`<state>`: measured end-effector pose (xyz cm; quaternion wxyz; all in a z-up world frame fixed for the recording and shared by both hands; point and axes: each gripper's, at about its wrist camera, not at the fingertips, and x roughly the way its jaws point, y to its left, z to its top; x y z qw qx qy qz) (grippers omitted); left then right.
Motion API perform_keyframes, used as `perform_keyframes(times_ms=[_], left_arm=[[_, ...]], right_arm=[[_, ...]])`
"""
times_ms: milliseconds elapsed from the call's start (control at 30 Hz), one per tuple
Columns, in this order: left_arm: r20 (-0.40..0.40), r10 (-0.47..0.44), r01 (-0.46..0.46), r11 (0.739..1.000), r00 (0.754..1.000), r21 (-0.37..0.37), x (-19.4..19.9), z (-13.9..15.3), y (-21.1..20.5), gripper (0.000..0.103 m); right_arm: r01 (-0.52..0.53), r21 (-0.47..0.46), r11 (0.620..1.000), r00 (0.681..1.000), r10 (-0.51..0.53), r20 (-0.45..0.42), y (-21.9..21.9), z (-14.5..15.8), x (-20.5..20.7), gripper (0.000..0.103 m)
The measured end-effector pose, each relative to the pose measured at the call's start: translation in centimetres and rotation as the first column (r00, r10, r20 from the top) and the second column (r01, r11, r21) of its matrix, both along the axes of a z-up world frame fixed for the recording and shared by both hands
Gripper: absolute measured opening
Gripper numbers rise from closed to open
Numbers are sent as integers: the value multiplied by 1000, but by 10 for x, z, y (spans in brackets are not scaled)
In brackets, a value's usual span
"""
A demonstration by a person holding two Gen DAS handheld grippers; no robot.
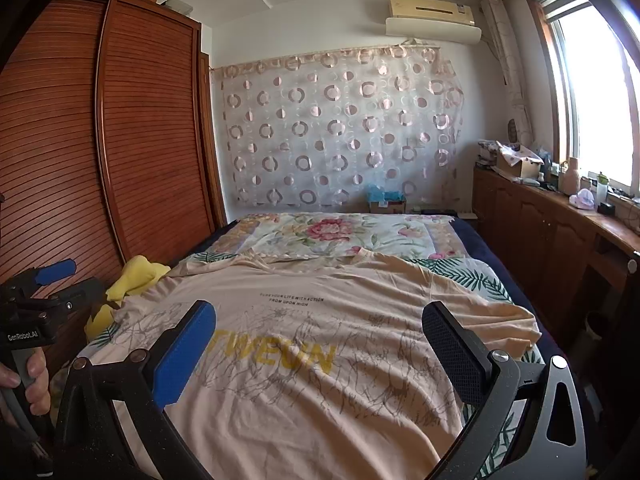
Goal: Fold small clothes
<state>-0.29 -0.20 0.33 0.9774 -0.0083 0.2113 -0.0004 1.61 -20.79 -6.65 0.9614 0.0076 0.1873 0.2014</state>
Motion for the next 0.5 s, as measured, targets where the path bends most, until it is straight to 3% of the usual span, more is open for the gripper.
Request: perform_keyframes(times_ms=[500], left_arm=[[13, 4, -4, 1000, 1000, 3, -3, 11, -1, 103]], right_arm=[[0, 3, 1000, 1000, 0, -3, 0, 0, 0, 103]])
